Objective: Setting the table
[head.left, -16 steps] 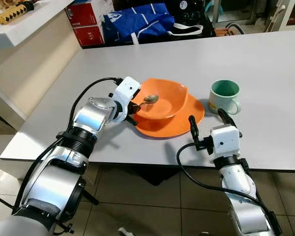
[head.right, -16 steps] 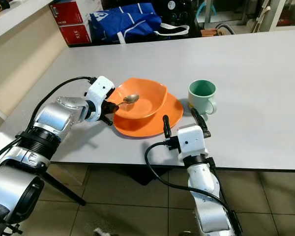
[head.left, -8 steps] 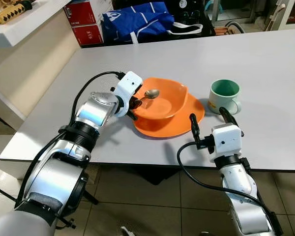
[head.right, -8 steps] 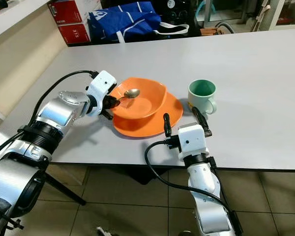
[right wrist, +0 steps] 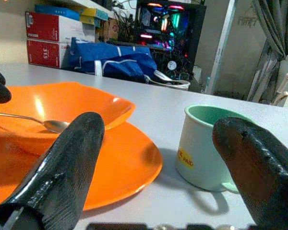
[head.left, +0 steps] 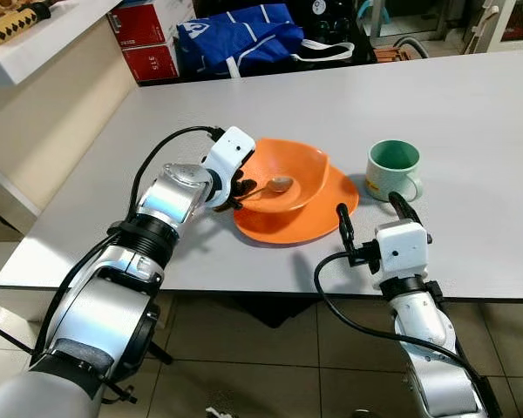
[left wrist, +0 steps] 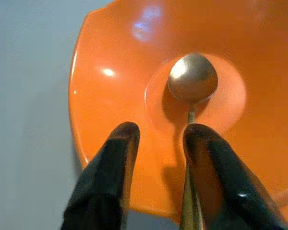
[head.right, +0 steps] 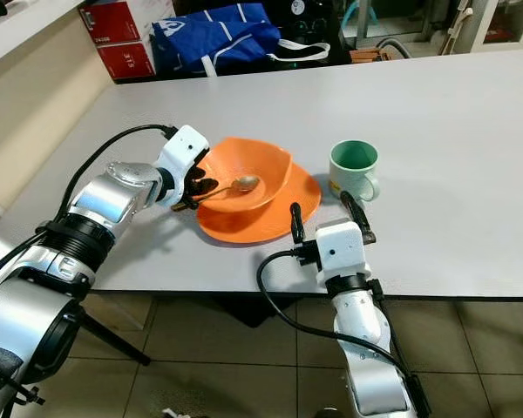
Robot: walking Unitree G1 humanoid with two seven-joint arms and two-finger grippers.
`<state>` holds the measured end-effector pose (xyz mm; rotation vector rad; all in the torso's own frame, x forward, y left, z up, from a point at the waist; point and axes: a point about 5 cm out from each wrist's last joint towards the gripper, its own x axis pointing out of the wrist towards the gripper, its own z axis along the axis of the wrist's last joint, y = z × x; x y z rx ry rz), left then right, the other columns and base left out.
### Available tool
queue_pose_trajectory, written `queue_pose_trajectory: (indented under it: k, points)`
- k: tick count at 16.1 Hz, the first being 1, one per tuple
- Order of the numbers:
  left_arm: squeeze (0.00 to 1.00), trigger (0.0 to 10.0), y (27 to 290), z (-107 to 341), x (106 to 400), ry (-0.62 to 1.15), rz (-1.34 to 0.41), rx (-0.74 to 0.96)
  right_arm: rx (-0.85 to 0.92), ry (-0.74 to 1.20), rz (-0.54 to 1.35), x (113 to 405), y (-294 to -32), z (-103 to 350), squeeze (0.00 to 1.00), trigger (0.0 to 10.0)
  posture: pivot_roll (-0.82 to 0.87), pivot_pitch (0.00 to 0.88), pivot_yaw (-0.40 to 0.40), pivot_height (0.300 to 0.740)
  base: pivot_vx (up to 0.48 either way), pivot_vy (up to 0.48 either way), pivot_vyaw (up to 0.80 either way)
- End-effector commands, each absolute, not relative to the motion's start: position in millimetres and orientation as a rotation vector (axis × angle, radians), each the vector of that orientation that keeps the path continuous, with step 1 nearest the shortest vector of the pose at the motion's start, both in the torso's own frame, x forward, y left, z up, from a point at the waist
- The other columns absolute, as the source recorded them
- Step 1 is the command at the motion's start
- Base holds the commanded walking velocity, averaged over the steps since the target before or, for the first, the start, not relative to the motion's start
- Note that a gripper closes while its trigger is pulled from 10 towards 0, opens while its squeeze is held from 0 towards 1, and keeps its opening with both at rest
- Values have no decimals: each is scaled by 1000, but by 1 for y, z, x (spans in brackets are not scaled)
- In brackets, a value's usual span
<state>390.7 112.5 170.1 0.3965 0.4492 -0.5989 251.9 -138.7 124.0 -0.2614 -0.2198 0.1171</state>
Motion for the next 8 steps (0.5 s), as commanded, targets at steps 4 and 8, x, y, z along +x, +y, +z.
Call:
queue_pose_trajectory:
  k: [4,8]
  points:
    - [0,10000,122,217,402,266,-540,365,-263,-229,128,250,-134,127,0,10000,-164,15,190,740,0,0,0]
    - [0,10000,129,268,391,-33,-507,234,-267,-230,141,255,-134,126,0,10000,-154,0,151,740,0,0,0]
